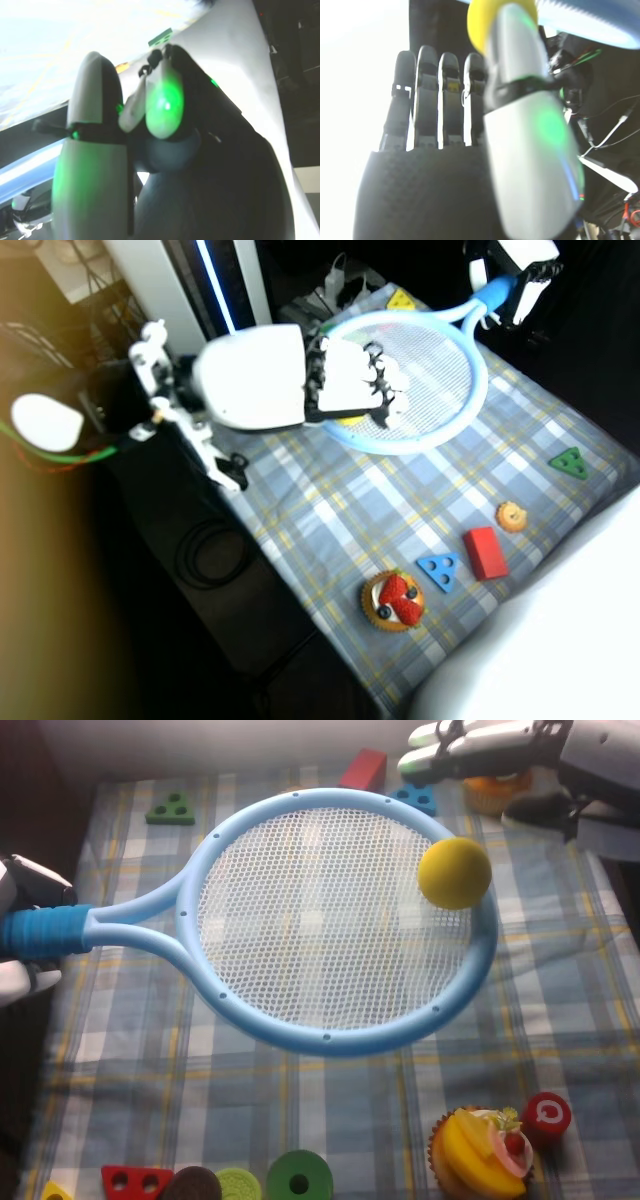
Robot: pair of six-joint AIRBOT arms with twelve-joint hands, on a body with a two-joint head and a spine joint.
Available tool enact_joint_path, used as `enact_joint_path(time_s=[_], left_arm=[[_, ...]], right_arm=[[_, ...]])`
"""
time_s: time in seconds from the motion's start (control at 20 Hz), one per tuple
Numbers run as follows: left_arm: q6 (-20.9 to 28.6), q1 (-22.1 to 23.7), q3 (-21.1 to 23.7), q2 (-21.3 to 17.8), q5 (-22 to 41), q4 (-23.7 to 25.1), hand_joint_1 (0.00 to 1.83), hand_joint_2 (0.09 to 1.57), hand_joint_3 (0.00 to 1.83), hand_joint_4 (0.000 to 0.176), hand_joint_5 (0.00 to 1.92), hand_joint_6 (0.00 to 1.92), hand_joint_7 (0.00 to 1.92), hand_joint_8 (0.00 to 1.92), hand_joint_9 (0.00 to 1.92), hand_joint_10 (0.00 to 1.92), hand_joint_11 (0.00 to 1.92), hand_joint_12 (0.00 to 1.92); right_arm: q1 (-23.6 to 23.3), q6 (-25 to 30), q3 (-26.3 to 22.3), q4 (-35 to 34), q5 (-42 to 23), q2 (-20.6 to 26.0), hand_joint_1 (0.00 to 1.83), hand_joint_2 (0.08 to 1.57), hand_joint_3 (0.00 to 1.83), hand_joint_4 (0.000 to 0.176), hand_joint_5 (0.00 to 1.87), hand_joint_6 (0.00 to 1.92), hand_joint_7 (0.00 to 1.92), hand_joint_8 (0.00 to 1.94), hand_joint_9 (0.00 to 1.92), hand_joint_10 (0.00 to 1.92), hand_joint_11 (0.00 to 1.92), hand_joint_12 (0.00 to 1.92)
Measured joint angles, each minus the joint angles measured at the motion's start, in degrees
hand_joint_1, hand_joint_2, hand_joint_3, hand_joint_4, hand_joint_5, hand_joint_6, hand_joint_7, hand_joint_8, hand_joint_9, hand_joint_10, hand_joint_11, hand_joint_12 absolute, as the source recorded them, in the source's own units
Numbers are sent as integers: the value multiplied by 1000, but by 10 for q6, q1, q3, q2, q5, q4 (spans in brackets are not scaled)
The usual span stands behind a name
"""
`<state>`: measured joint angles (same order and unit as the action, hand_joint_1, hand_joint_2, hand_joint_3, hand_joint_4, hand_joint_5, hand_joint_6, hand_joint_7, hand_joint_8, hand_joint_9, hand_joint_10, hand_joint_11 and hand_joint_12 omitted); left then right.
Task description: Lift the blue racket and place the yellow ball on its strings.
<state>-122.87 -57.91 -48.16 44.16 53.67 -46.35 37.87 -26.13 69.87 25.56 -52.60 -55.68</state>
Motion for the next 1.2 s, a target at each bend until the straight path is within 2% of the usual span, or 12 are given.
enact_joint_path(time_s=[0.05, 0.15, 0.2, 0.3, 0.4, 0.7, 0.8, 0.9, 0.95, 1.15, 1.2], left_arm=[[0, 0, 0, 0, -2, -4, 1831, 1167, 0, 162, 971, 1921, 1192, 1921, 1501, 1921, 1518, 1921], [0, 0, -8, 6, -5, -10, 1801, 1161, 0, 171, 957, 1921, 1180, 1921, 1466, 1921, 1511, 1921], [1, 0, -11, 7, -9, -14, 1825, 1149, 0, 174, 957, 1921, 1175, 1921, 1460, 1921, 1530, 1921], [1, 0, -17, 12, -16, -21, 1829, 1163, 0, 176, 958, 1921, 1151, 1921, 1446, 1921, 1545, 1921], [1, 0, -21, 14, -22, -25, 1831, 1170, 0, 176, 946, 1921, 1124, 1921, 1451, 1921, 1554, 1921], [1, 10, -48, 30, -47, -31, 1830, 1158, 0, 176, 979, 1921, 1176, 1921, 1510, 1921, 1603, 1921], [1, 14, -53, 35, -50, -34, 1831, 1146, 0, 176, 955, 1921, 1170, 1921, 1508, 1921, 1604, 1921], [1, 14, -58, 41, -57, -39, 1831, 1162, 0, 176, 954, 1921, 1192, 1921, 1541, 1921, 1563, 1921], [1, 14, -63, 45, -61, -43, 1831, 1168, 0, 176, 952, 1921, 1202, 1921, 1543, 1921, 1531, 1921], [1, 15, -79, 57, -71, -58, 1831, 1146, 0, 176, 905, 1921, 1182, 1921, 1477, 1921, 1565, 1921], [1, 14, -82, 57, -80, -63, 1831, 1153, 0, 176, 896, 1921, 1180, 1921, 1474, 1921, 1496, 1921]], right_arm=[[0, -6, -4, -5, -6, 3, 1512, 1281, 89, 6, 489, 0, 484, 1, 517, 1, 187, 968], [0, -9, -6, -11, -14, 4, 1452, 1112, 531, 10, 467, 0, 477, 2, 497, 0, 212, 817], [0, -11, -10, -15, -16, 6, 1370, 1071, 717, 18, 445, 0, 461, 0, 478, 0, 181, 802], [0, -12, -10, -19, -20, 9, 1262, 1067, 799, 0, 446, 0, 480, 1, 479, 2, 186, 737], [0, -12, -10, -20, -21, 11, 1162, 1093, 794, 0, 442, 0, 508, 0, 501, 2, 219, 668], [0, -14, -12, -23, -24, 13, 1015, 1199, 611, 0, 432, 0, 485, 1, 481, 1, 201, 652], [1, -14, -13, -23, -25, 15, 1023, 1203, 580, 0, 446, 3, 491, 1, 473, 0, 173, 634], [3, -15, -13, -26, -26, 16, 942, 1258, 494, 0, 453, 0, 513, 0, 503, 0, 215, 563], [3, -15, -14, -26, -26, 17, 959, 1286, 421, 0, 463, 0, 512, 0, 489, 0, 197, 511], [5, -15, -19, -26, -33, 19, 868, 1411, 172, 0, 436, 0, 496, 0, 468, 0, 201, 554], [7, -15, -19, -26, -34, 19, 853, 1434, 129, 0, 440, 0, 513, 0, 494, 0, 238, 540]])
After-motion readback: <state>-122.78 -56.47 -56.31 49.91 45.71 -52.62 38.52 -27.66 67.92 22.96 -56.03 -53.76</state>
